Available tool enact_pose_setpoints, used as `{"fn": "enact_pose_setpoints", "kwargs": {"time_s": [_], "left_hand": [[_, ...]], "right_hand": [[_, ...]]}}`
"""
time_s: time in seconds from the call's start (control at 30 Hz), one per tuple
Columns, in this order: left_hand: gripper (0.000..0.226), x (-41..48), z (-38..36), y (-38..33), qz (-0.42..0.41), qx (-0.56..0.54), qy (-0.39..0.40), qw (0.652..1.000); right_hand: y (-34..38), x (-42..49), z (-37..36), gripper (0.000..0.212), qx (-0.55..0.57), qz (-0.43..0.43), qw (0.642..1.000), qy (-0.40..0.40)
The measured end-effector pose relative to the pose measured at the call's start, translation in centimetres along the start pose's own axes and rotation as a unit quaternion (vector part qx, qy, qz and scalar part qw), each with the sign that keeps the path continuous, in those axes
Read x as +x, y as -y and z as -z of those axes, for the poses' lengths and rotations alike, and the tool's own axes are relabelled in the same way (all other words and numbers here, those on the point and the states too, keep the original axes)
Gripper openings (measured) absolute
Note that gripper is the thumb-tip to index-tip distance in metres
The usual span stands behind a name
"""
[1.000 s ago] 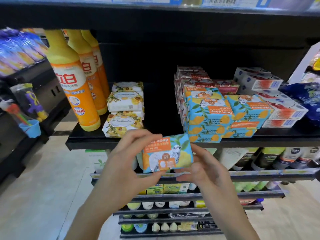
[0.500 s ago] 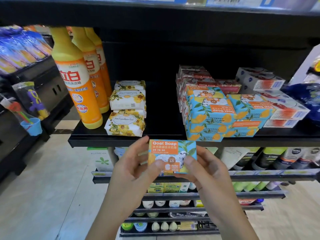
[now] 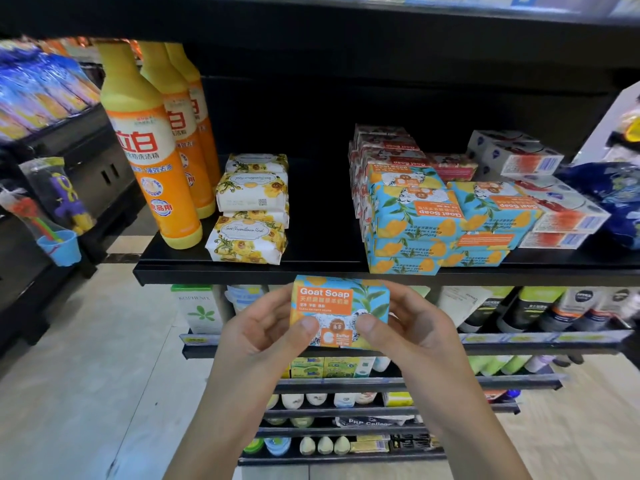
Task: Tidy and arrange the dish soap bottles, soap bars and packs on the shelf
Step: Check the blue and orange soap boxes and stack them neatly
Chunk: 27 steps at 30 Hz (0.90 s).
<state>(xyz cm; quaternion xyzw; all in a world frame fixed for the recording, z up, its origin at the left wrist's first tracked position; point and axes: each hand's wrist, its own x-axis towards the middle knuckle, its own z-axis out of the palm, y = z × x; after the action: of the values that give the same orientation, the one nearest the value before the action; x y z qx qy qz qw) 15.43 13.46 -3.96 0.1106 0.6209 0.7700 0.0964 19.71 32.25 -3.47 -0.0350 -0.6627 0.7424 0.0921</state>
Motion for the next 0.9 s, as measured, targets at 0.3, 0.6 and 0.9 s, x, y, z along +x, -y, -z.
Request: {"fn": "enact_pose_setpoints", "kwargs": {"time_s": [0.3, 0.6, 0.9], "left_hand": [[0.073, -0.7, -0.2, 0.2, 0.043, -0.005, 0.015, 0.999], [0.048, -1.0, -0.8, 0.3, 0.075, -0.082, -0.025, 0.994], [0.062, -1.1, -0.4, 0.8, 0.065, -0.082, -0.037, 0.994]], "right_hand": [[-0.4, -0.5, 0.9, 0.048, -0.032, 0.069, 0.997, 0.021], [0.0, -1.0, 1.0, 0.051, -0.026, 0.06, 0.997, 0.046], [-0.5, -0.6, 0.6, 0.065, -0.038, -0.062, 0.997, -0.011]]}}
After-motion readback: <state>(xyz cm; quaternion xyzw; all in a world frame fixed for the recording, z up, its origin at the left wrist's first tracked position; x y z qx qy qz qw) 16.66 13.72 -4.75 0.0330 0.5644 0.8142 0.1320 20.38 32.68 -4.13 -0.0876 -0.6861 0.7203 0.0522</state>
